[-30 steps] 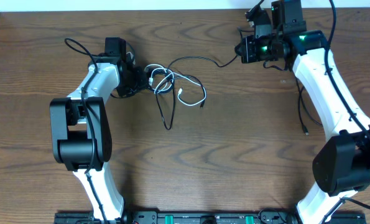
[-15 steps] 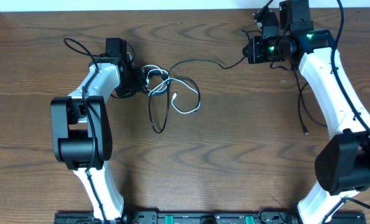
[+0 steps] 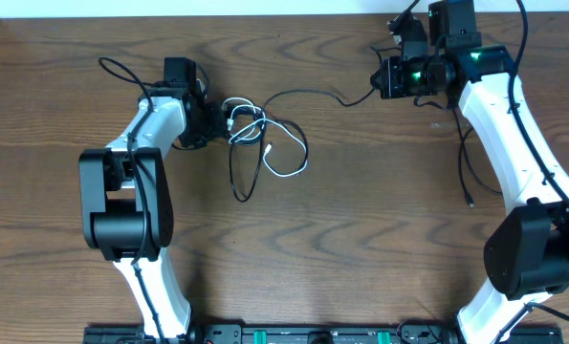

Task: Untangle cables

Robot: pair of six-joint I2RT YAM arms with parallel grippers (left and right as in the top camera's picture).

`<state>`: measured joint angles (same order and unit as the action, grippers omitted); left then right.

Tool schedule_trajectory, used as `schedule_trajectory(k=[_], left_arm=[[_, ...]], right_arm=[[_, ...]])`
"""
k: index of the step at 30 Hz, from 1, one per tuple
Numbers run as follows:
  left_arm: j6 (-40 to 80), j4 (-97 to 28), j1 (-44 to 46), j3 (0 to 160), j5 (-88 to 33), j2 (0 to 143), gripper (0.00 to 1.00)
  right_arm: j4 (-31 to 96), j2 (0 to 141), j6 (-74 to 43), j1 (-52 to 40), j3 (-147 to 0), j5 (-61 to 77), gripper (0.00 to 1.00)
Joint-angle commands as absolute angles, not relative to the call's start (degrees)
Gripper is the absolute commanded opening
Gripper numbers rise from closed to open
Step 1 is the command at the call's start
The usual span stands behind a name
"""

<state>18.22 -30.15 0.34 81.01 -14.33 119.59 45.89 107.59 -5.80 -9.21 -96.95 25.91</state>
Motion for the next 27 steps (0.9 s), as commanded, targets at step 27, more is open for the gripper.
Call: schedule_trajectory(k=[27], left_arm=[[14.66,-30.61,-0.73,80.71,-14.48,122.30,0.08]], right_arm=[[43.16,99.90,-5.82,3.73,-98.08,48.86,0.01]])
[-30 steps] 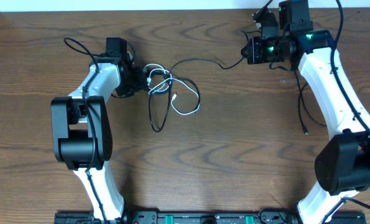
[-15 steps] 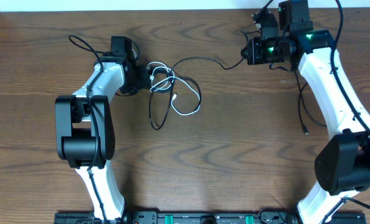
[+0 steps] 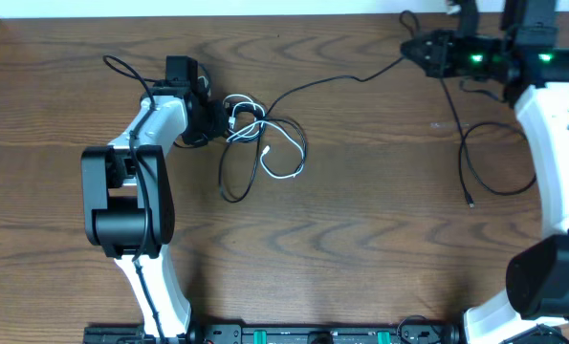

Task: Untangle cables

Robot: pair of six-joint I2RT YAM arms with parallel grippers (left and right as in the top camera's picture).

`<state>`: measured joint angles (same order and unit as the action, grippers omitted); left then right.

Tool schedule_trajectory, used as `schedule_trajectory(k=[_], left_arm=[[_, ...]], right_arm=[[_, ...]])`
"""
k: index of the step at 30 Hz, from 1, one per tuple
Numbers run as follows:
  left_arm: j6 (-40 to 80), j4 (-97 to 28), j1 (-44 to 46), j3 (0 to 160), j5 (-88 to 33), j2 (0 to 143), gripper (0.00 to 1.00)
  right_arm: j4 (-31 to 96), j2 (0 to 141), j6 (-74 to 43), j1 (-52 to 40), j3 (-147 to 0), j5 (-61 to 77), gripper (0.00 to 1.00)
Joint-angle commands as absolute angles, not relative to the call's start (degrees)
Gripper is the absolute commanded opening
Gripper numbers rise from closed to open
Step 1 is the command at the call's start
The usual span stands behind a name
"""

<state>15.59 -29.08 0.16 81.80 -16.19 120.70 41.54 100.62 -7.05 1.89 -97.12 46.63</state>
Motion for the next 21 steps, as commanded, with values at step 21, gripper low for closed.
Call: schedule_trajectory(k=[21], left_arm=[[14.70,-30.94,-0.73,80.71,-14.50,121.97,0.13]], right_arm=[[53.84,103.59,-5.74,6.07,-92.44,6.61,0.01]])
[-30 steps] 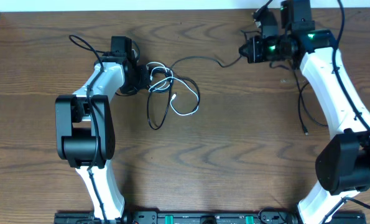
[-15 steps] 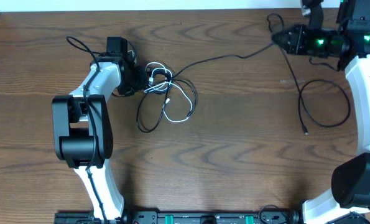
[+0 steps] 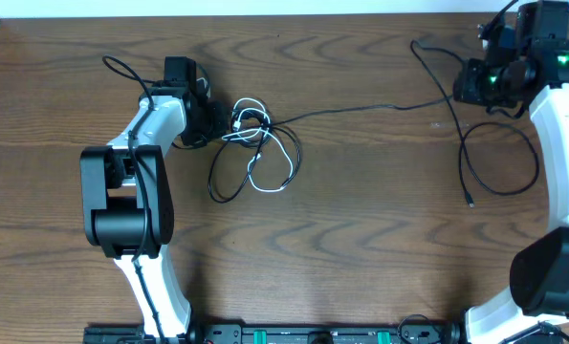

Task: Untangle cables

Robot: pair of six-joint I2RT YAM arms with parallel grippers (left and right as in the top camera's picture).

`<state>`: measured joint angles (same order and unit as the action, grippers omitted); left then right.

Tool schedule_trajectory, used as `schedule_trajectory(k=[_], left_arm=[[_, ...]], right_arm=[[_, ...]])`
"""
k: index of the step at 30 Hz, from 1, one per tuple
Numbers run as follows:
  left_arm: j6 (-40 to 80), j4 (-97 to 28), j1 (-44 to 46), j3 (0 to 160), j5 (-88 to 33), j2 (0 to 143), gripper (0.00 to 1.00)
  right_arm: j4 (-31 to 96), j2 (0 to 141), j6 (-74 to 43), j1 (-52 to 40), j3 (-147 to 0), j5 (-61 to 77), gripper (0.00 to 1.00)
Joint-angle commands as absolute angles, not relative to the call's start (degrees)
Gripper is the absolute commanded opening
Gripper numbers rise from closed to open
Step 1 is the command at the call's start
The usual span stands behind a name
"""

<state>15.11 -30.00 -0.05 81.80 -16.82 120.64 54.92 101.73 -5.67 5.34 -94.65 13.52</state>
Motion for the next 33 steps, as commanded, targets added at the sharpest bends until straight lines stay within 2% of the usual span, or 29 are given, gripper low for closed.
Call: schedule_trajectory(k=[1,5,8,10,13,18,26,31,33], left_arm=[[14.72,-30.94,-0.73,80.71,-14.52,121.97,0.13],[14.70,-30.94,-0.73,80.71,-14.50,121.97,0.17],[14.70,-30.94,-0.73,80.71,-14.50,121.97,0.31],[14.70,-30.92,-0.73,80.71,-14.52,121.97,0.33],[14.70,-30.92,-0.73,80.71,-14.50,121.97,0.43],[14.70,-30.92,-0.73,80.71,-14.50,121.97,0.52],[14.70,-30.74,-0.73,80.71,-14.52,121.97,0.55],[14.70,-30.72,-0.73,80.71,-14.52,121.97,0.55],[14.70,-30.72,-0.73,80.71,-14.52,121.97,0.56]], right_arm=[[53.06,104.09,-5.74,6.07,-91.61,5.98,0.01],[49.65,105.75,-6.22,6.15,-87.90,2.04,0.01],[47.16,106.89,-7.27,6.46,-85.12,-3.57,0.01],[45.65,107.57,-7.27,6.46,-83.57,-4.91,0.01],[43.16,108.81,-7.27,6.50,-81.14,-7.55,0.01],[38.48,111.35,-7.22,7.03,-77.41,-10.41,0.01],[36.07,114.15,-7.20,7.18,-76.42,-2.96,0.02],[35.53,114.15,-7.22,7.18,-76.42,-2.04,0.11],[35.53,114.15,-7.20,7.18,-76.42,0.34,0.22]])
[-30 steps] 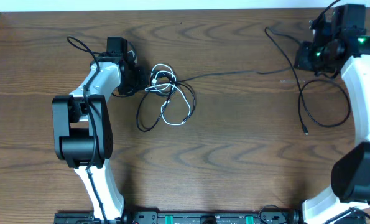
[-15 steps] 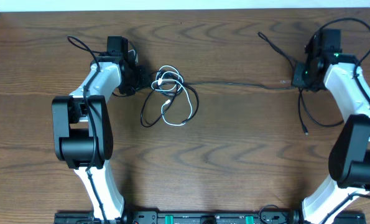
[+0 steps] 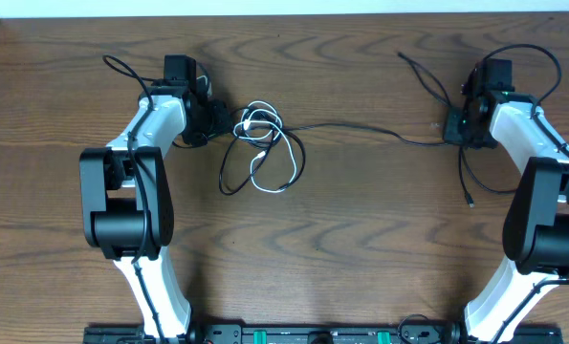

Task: Untangle cables

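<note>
A thin white cable [image 3: 262, 151] and a black cable [image 3: 361, 128] lie knotted together left of the table's middle. My left gripper [image 3: 221, 122] sits at the left side of the knot, apparently shut on the white cable's upper loops. The black cable runs nearly straight from the knot rightwards to my right gripper [image 3: 452, 131], which is low over the table and looks shut on it. Beyond that gripper the black cable loops down to a plug end [image 3: 470, 202]. A black loop [image 3: 229, 179] hangs below the knot.
The brown wooden table [image 3: 361, 258] carries only the cables. A further black strand [image 3: 420, 72] rises toward the back edge near the right arm. The arms' own thin leads curl beside each wrist. Both arm bases stand at the front edge.
My right gripper has come down and slightly left from the back right corner toward the table. The black cable between knot and gripper now lies flatter. The left gripper has stayed at the knot.
First my right gripper held the black cable near the back, right of centre, with the left at the knot. It then stood further right, then at the far right with the cable stretched out. Now it is lower, and the knot's loops have spread and shifted.
</note>
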Robot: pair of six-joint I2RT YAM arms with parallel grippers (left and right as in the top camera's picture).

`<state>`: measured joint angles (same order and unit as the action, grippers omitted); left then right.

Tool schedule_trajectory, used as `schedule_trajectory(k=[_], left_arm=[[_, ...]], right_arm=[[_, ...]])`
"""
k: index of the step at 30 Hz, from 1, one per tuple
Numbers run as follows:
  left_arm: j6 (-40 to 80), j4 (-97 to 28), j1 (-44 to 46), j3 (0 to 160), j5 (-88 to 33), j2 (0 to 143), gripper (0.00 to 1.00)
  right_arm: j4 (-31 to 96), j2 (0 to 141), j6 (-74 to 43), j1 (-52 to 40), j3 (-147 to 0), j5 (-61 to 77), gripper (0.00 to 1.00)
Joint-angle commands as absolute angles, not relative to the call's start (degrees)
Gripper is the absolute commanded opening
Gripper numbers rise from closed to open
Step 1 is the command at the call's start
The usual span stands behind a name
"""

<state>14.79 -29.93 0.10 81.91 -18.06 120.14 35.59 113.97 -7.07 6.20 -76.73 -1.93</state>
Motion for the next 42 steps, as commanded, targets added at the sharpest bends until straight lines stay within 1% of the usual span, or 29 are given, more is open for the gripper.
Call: schedule_trajectory(k=[1,2,4,5,7,9,10,13,14,18,21,22,24,26,28,34,38,42], left_arm=[[14.70,-30.72,-0.73,80.71,-14.52,121.97,0.56],[14.70,-30.72,-0.73,80.71,-14.50,121.97,0.59],[14.70,-30.72,-0.73,80.71,-14.50,121.97,0.62],[14.70,-30.72,-0.73,80.71,-14.52,121.97,0.66],[14.68,-30.72,-0.73,80.73,-14.50,121.97,0.70],[14.68,-30.74,-0.73,80.75,-14.52,121.93,0.74],[14.68,-30.74,-0.73,80.75,-14.50,121.91,0.75],[14.68,-30.74,-0.73,80.75,-14.52,121.80,0.78],[14.68,-30.74,-0.73,80.75,-14.52,121.71,0.78],[14.66,-30.87,-0.73,80.75,-14.52,121.19,0.79],[14.66,-31.27,-0.73,80.77,-14.52,119.87,0.79],[14.66,-31.66,-0.73,80.77,-14.52,118.91,0.79],[14.66,-32.14,-0.73,80.77,-14.55,117.75,0.79],[14.66,-32.75,-0.73,80.77,-14.55,116.79,0.79],[14.66,-33.10,-0.69,80.77,-14.57,116.44,0.79],[14.66,-32.97,-0.69,80.77,-15.59,116.46,0.79],[14.63,-32.91,-0.69,80.77,-18.50,116.46,0.79],[14.66,-32.91,-0.69,80.77,-18.85,116.46,0.79]], right_arm=[[35.48,114.15,-7.20,7.16,-76.42,1.52,0.26],[35.38,114.15,-7.20,7.14,-76.42,2.85,0.28],[35.05,114.15,-7.18,7.14,-76.42,4.19,0.36],[34.68,114.15,-6.44,7.14,-76.42,5.26,0.40],[34.68,114.10,-5.50,7.09,-76.75,6.02,0.43],[36.07,113.84,-5.58,7.09,-78.52,6.63,0.49],[37.32,113.65,-5.56,7.07,-79.85,7.22,0.57],[42.02,113.12,-5.78,7.07,-85.01,9.69,0.70],[44.12,113.12,-6.31,7.03,-87.11,10.04,0.72],[50.48,113.12,-7.05,6.68,-92.79,11.42,0.75],[53.01,113.12,-6.98,5.58,-95.00,18.15,0.77],[52.99,113.12,-7.03,5.08,-95.18,20.10,0.99],[53.12,113.12,-8.71,4.49,-95.20,18.63,0.99],[53.63,113.12,-12.40,4.10,-95.20,13.32,0.99],[53.58,113.14,-12.71,3.86,-95.18,11.29,0.99],[52.01,113.16,-9.56,1.58,-95.13,24.03,0.99],[48.25,113.14,-10.66,-0.21,-95.13,25.89,0.99],[48.12,113.19,-10.59,-1.02,-94.98,22.52,0.99]])
